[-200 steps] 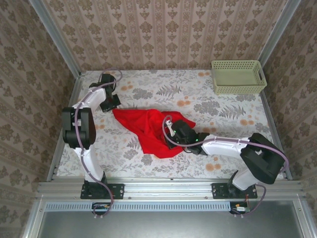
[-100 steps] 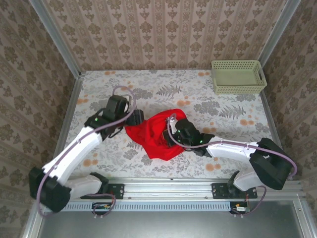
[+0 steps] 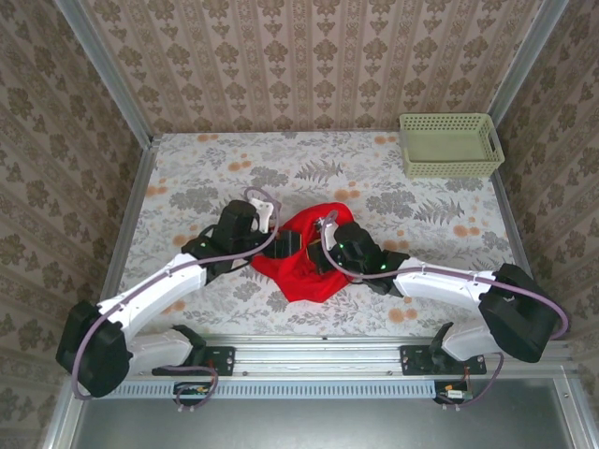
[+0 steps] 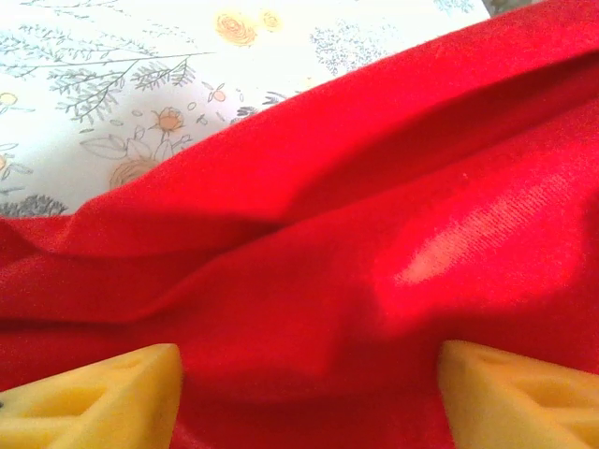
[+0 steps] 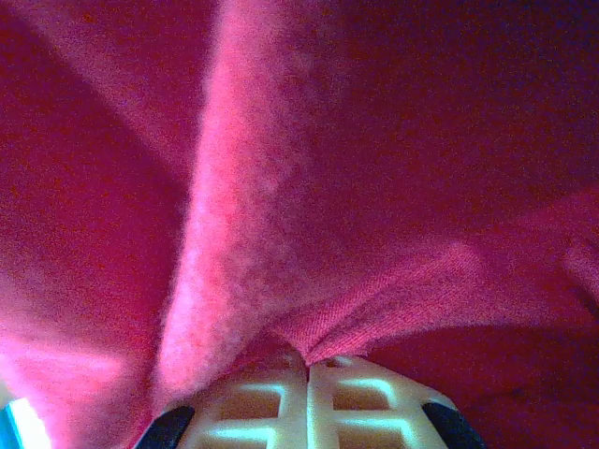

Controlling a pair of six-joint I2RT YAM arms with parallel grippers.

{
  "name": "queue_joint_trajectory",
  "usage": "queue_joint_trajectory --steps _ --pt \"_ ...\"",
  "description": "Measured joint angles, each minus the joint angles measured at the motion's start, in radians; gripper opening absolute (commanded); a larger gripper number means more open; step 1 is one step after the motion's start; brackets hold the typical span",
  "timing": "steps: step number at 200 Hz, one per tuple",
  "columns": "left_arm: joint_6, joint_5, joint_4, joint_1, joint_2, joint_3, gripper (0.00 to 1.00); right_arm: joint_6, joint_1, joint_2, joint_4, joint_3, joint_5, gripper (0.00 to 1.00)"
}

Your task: Fold the inside-out t-shirt

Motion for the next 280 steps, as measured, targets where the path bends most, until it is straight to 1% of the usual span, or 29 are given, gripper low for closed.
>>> queue_joint_trajectory --steps 10,20,28,40,48,57,69,94,113,130,151,162,168,173,183,192,197,205,224,235,247,259,271,280 --pt "-0.003 0.003 0.009 0.003 0.043 0.013 0.46 0.002 0.000 0.000 0.001 0.002 -0.003 0.00" --pt "-0.001 0.005 0.010 0.008 0.084 0.031 0.31 0.003 0.000 0.000 0.001 0.002 -0.008 0.00" --pt "-0.010 0.003 0.009 0.019 0.121 0.051 0.20 0.003 0.002 0.000 0.001 0.002 -0.014 0.00" --pt "-0.016 0.005 0.009 0.048 0.167 0.078 0.08 0.002 0.007 0.000 0.001 0.002 -0.023 0.00" --pt "-0.024 0.000 0.010 0.071 0.192 0.092 0.02 0.002 0.010 0.000 0.001 0.002 -0.025 0.00" --pt "-0.032 -0.005 0.010 0.093 0.207 0.098 0.00 0.002 0.013 0.000 0.001 0.002 -0.027 0.00" --pt "-0.055 0.010 -0.016 0.143 0.262 0.142 0.00 0.002 0.018 0.000 0.001 0.002 -0.030 0.00" --pt "-0.076 -0.004 -0.084 0.260 0.467 0.290 0.00 0.003 0.026 -0.011 0.006 0.002 -0.046 0.00" --pt "-0.084 -0.032 -0.136 0.312 0.568 0.320 0.00 0.003 0.026 -0.039 0.023 -0.001 -0.051 0.00" --pt "-0.089 -0.057 -0.189 0.332 0.600 0.307 0.00 0.003 0.026 -0.066 0.029 -0.005 -0.049 0.00" --pt "-0.089 -0.094 -0.230 0.335 0.570 0.268 0.00 0.007 0.023 -0.073 0.031 -0.009 -0.026 0.00" --pt "-0.083 -0.125 -0.257 0.322 0.520 0.247 0.07 0.018 0.016 -0.073 0.034 -0.021 -0.008 0.00" --pt "-0.078 -0.142 -0.272 0.311 0.488 0.239 0.13 0.027 0.011 -0.073 0.034 -0.028 0.004 0.00" --pt "-0.070 -0.155 -0.285 0.298 0.455 0.233 0.20 0.034 0.003 -0.073 0.032 -0.034 0.017 0.00" --pt "-0.065 -0.189 -0.309 0.268 0.384 0.220 0.39 0.047 -0.013 -0.073 0.018 -0.040 0.039 0.00" --pt "-0.056 -0.217 -0.332 0.233 0.315 0.212 0.48 0.057 -0.028 -0.073 -0.001 -0.040 0.061 0.00" --pt "-0.060 -0.235 -0.341 0.215 0.283 0.208 0.51 0.063 -0.034 -0.074 -0.010 -0.040 0.072 0.04" --pt "-0.057 -0.261 -0.364 0.176 0.219 0.201 0.56 0.076 -0.041 -0.074 -0.031 -0.041 0.092 0.15" --pt "-0.076 -0.301 -0.405 0.086 0.109 0.192 0.65 0.088 -0.047 -0.079 -0.095 -0.042 0.116 0.28" --pt "-0.092 -0.301 -0.412 0.037 0.076 0.192 0.71 0.094 -0.043 -0.091 -0.145 -0.042 0.120 0.38" --pt "-0.117 -0.293 -0.408 -0.008 0.069 0.192 0.76 0.105 -0.041 -0.115 -0.206 -0.042 0.129 0.47" --pt "-0.146 -0.285 -0.397 -0.044 0.082 0.191 0.76 0.106 -0.039 -0.146 -0.274 -0.035 0.131 0.53" --pt "-0.168 -0.277 -0.386 -0.068 0.111 0.191 0.70 0.103 -0.039 -0.170 -0.343 -0.013 0.134 0.57" --pt "-0.190 -0.272 -0.368 -0.069 0.135 0.185 0.65 0.105 -0.039 -0.179 -0.393 0.019 0.134 0.59"
